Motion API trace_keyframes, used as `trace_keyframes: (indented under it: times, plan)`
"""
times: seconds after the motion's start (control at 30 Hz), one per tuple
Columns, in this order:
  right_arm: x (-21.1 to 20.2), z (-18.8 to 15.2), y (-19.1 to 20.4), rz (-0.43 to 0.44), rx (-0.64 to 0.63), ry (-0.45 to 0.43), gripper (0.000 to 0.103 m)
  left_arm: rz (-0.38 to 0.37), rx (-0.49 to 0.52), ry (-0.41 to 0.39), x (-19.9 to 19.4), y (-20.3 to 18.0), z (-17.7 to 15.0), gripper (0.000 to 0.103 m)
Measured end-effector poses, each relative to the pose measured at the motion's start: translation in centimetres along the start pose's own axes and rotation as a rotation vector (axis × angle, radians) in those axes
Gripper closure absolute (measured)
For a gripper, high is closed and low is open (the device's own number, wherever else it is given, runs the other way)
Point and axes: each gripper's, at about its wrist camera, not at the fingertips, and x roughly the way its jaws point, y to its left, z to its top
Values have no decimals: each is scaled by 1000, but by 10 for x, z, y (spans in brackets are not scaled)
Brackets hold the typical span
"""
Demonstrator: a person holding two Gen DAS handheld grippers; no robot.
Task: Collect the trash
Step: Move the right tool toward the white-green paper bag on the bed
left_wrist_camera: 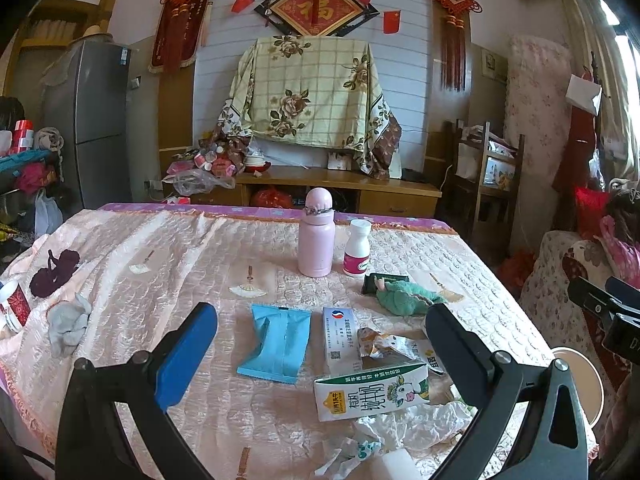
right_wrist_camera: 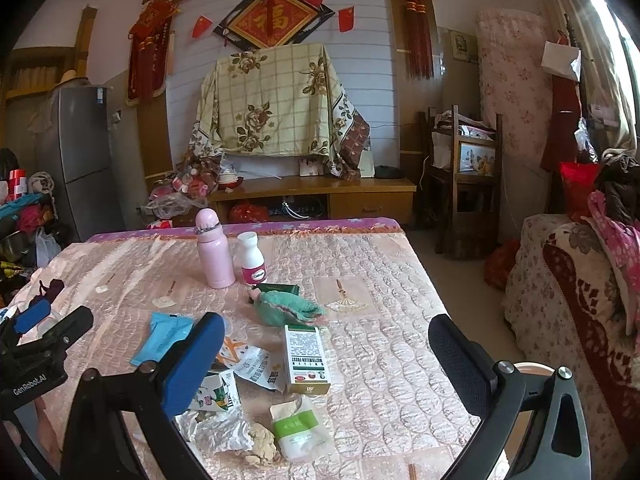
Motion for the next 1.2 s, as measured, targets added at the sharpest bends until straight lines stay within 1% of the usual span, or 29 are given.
trace_keyframes:
  times: [0.13,0.63,1.2]
  plan:
    - [2,1,0,3,-1,3,0,-1,-2,1,1,0,0,0]
    - [6,-2,2,-8,-17,8,0,36,9,13,7,-1,1,0]
    - [2,-4,-1,-13,-20,10,0,42,10,11,6,1,3,0]
